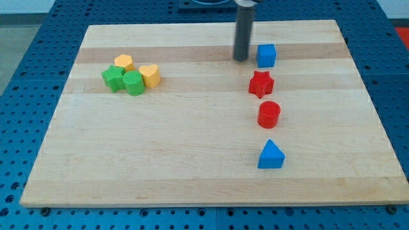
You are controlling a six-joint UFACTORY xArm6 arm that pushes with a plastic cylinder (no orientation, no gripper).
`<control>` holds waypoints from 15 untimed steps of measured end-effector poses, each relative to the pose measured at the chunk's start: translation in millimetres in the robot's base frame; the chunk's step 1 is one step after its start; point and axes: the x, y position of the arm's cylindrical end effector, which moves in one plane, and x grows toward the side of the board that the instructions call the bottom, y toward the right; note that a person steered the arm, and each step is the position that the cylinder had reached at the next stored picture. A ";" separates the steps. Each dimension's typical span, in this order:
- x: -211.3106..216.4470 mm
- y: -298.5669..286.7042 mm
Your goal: Push the green star below the green circle
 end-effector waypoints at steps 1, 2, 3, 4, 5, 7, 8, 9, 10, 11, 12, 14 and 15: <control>-23.6 -36.1; -24.3 -35.4; -24.3 -44.5; -24.3 -92.6; -27.4 -151.4; 15.4 -223.9; 48.7 -244.6; 74.2 -237.8; 78.5 -237.8; 103.5 -238.2; 113.8 -229.0; 157.2 -202.2; 145.1 -217.7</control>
